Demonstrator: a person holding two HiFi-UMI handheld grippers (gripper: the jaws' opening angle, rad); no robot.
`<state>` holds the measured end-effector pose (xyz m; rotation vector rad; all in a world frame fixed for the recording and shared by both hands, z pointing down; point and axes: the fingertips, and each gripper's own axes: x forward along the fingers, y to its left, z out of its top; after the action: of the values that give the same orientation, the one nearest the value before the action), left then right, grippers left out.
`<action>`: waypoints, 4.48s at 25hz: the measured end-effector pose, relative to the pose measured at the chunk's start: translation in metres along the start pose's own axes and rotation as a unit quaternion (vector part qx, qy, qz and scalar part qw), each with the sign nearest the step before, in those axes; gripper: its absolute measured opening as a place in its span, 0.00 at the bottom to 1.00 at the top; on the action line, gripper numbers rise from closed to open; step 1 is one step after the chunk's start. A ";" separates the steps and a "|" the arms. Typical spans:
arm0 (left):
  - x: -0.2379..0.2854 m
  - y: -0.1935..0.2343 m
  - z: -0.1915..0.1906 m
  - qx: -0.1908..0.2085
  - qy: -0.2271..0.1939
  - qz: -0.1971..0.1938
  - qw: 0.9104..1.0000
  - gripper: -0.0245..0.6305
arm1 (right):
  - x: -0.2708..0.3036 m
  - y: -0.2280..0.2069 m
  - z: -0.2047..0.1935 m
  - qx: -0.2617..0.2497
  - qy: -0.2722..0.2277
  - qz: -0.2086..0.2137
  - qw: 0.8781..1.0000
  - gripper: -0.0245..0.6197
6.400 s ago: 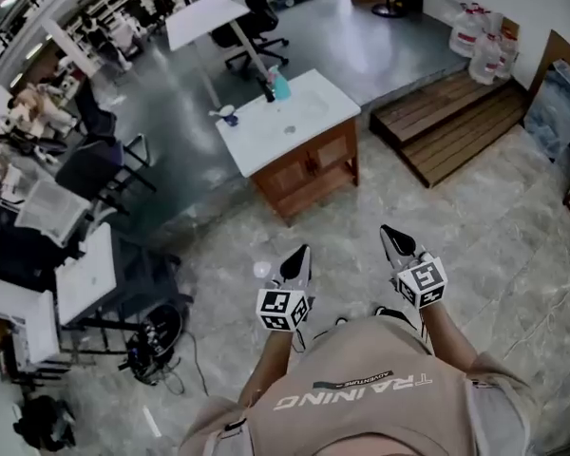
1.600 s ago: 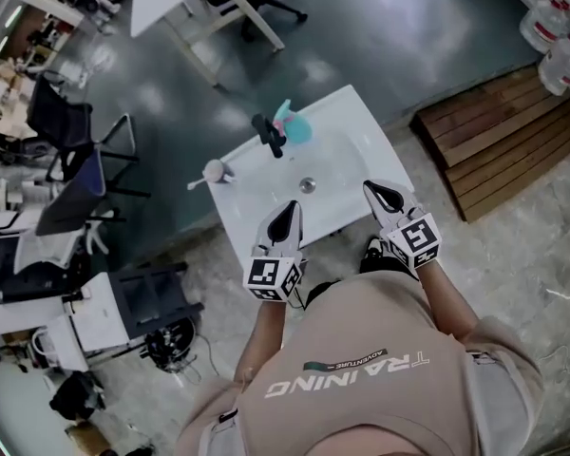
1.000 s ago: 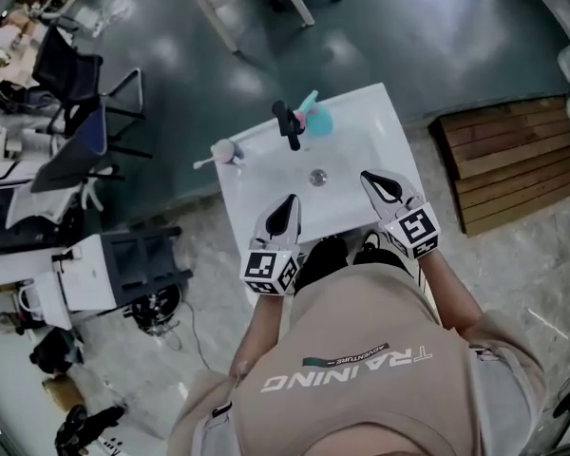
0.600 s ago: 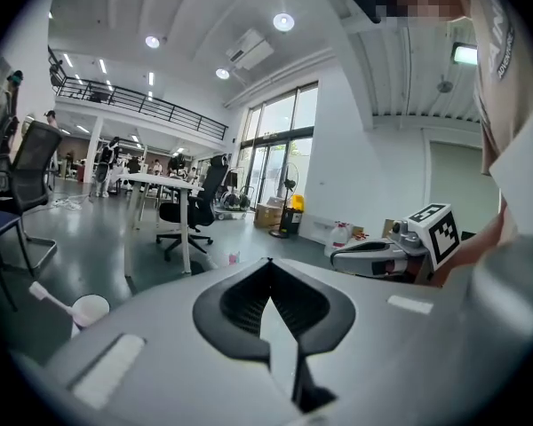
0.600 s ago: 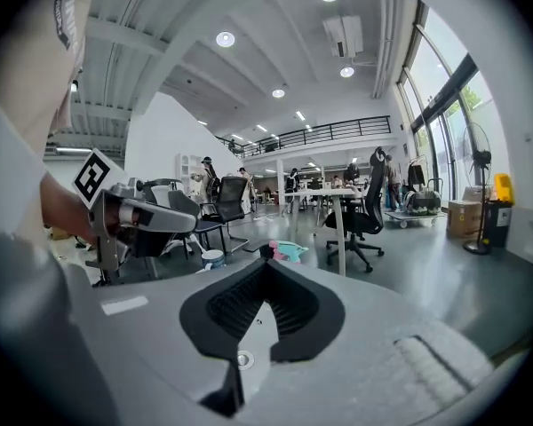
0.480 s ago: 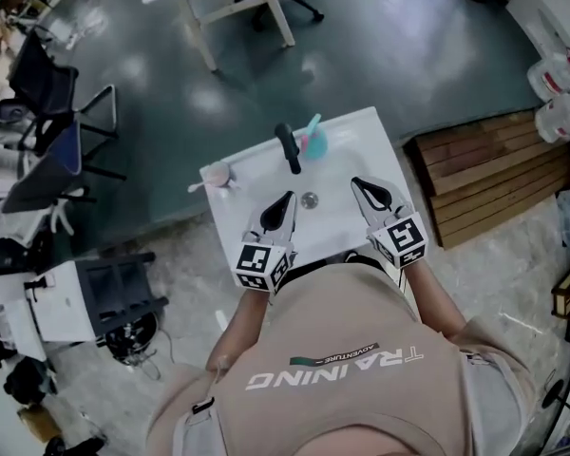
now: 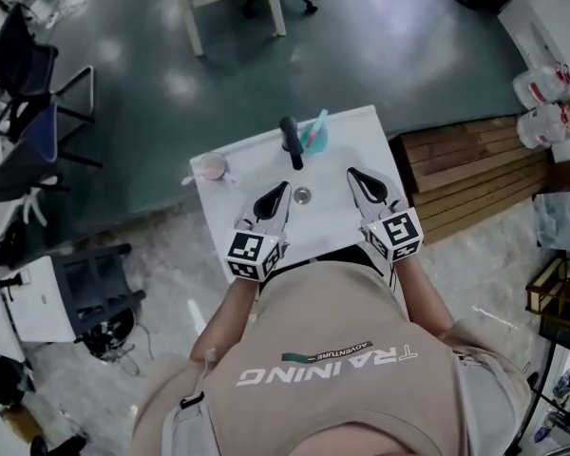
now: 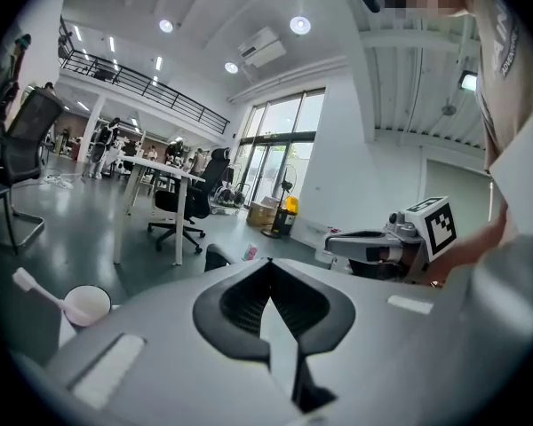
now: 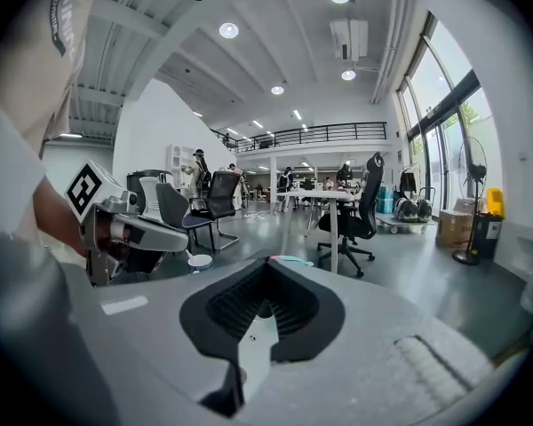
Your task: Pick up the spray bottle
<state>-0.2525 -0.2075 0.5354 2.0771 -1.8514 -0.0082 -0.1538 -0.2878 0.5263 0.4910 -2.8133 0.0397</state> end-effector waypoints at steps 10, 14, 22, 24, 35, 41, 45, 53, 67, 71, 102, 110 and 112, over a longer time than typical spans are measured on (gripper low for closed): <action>-0.003 0.007 0.008 -0.006 0.001 0.047 0.999 0.06 | 0.030 -0.018 0.000 0.014 -0.002 0.035 0.999 0.08; 0.003 0.007 0.009 -0.006 0.002 0.061 0.998 0.06 | 0.052 -0.029 -0.015 0.017 0.020 0.058 0.998 0.25; 0.011 0.015 0.001 -0.016 0.014 0.089 0.996 0.06 | 0.102 -0.050 -0.047 0.012 0.047 0.075 0.996 0.29; 0.010 0.019 0.000 -0.021 0.014 0.099 0.995 0.06 | 0.113 -0.050 -0.055 -0.007 0.052 0.082 0.995 0.32; 0.012 0.023 -0.016 -0.037 0.034 0.119 0.992 0.06 | 0.145 -0.047 -0.072 -0.009 0.042 0.094 0.995 0.35; 0.008 0.024 -0.024 -0.046 0.040 0.125 0.990 0.06 | 0.158 -0.036 -0.067 -0.058 0.026 0.102 0.993 0.35; 0.000 0.030 -0.027 -0.051 0.042 0.136 0.988 0.06 | 0.162 -0.037 -0.062 -0.070 0.013 0.094 0.993 0.34; -0.008 0.035 -0.027 -0.045 0.046 0.131 0.989 0.06 | 0.165 -0.027 -0.055 -0.071 -0.006 0.075 0.995 0.26; -0.016 0.044 -0.009 -0.034 0.009 0.118 0.992 0.06 | 0.131 -0.038 -0.018 -0.042 -0.009 0.045 0.998 0.25; -0.016 0.050 0.004 -0.028 -0.015 0.121 0.992 0.06 | 0.112 -0.038 0.005 -0.039 -0.024 0.041 0.998 0.25; -0.009 0.067 0.115 0.048 -0.112 0.111 0.986 0.06 | 0.028 -0.043 0.106 -0.014 -0.110 0.014 0.994 0.24; -0.015 0.073 0.099 0.044 -0.099 0.126 0.986 0.06 | 0.029 -0.040 0.105 -0.019 -0.106 0.025 0.994 0.24; -0.014 0.069 0.098 0.045 -0.096 0.123 0.987 0.06 | 0.030 -0.040 0.105 -0.017 -0.107 0.027 0.994 0.24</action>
<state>-0.3445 -0.2248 0.4585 1.9488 -2.2528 -0.0649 -0.1959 -0.3433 0.4330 0.4340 -3.0310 -0.0540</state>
